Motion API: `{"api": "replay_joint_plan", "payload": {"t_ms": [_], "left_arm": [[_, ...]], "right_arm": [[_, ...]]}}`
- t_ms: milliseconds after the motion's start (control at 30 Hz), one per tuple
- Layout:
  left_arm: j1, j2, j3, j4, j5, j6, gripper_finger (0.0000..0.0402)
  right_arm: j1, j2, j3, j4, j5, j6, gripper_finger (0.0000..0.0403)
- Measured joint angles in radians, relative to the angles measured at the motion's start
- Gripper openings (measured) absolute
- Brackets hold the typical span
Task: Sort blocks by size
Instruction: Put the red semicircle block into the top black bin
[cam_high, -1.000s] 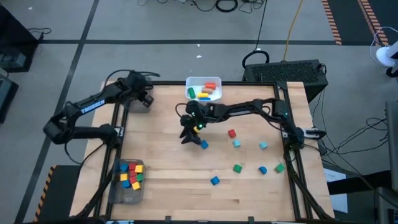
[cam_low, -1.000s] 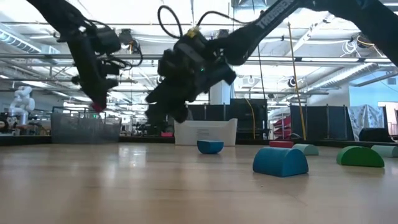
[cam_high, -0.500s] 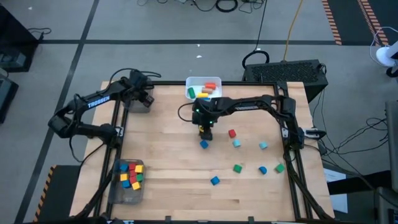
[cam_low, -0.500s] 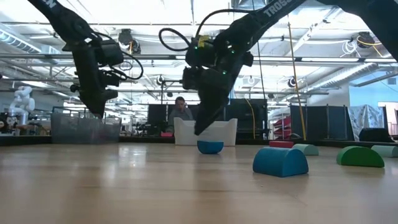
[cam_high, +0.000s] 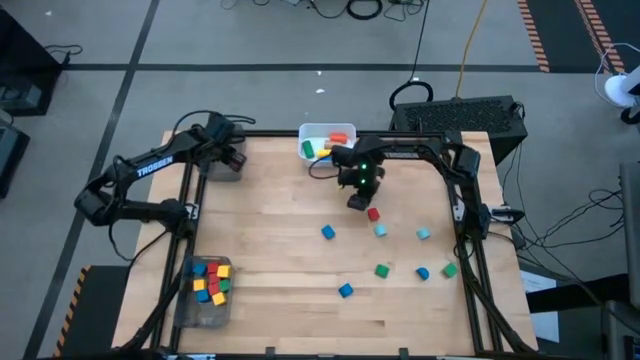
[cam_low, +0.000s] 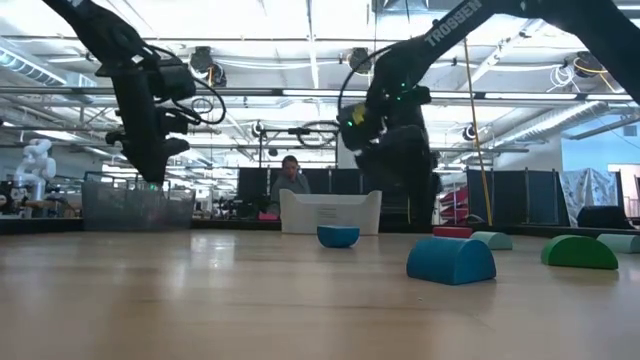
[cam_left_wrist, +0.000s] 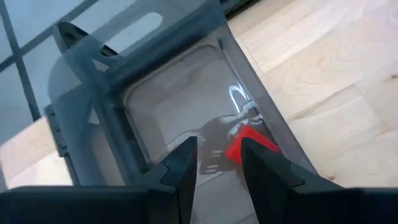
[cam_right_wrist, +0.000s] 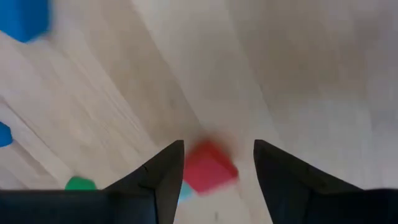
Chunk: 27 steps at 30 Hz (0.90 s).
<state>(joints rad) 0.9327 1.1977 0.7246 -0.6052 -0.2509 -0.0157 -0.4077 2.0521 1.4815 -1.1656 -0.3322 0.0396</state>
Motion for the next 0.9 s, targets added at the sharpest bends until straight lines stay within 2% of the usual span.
{"api": "replay_joint_plan", "payload": {"t_ms": [200, 333, 467, 533, 700, 900], "left_arm": [[0.000, -0.002, 0.000, -0.004, -0.042, 0.003, 0.0128], [0.000, -0.002, 0.000, -0.004, -0.042, 0.003, 0.0128], [0.000, -0.002, 0.000, -0.004, -0.042, 0.003, 0.0128], [0.000, -0.002, 0.000, 0.000, -0.042, 0.020, 0.0128], [-0.004, -0.005, -0.010, -0.005, -0.042, 0.100, 0.0128], [-0.004, -0.047, -0.041, 0.048, -0.038, 0.127, 0.0128]], "right_arm": [[0.004, -0.042, 0.000, -0.063, 0.024, 0.126, 0.0180], [0.073, -0.104, -0.044, 0.003, 0.229, 0.222, 0.0180], [0.147, -0.177, -0.166, 0.107, 0.468, 0.355, 0.0180], [0.174, -0.218, -0.236, 0.134, 0.530, 0.410, 0.0180], [0.203, -0.412, -0.454, 0.386, 0.561, 0.536, 0.0181], [0.207, -0.646, -0.698, 0.689, 0.460, 0.721, 0.0212]]}}
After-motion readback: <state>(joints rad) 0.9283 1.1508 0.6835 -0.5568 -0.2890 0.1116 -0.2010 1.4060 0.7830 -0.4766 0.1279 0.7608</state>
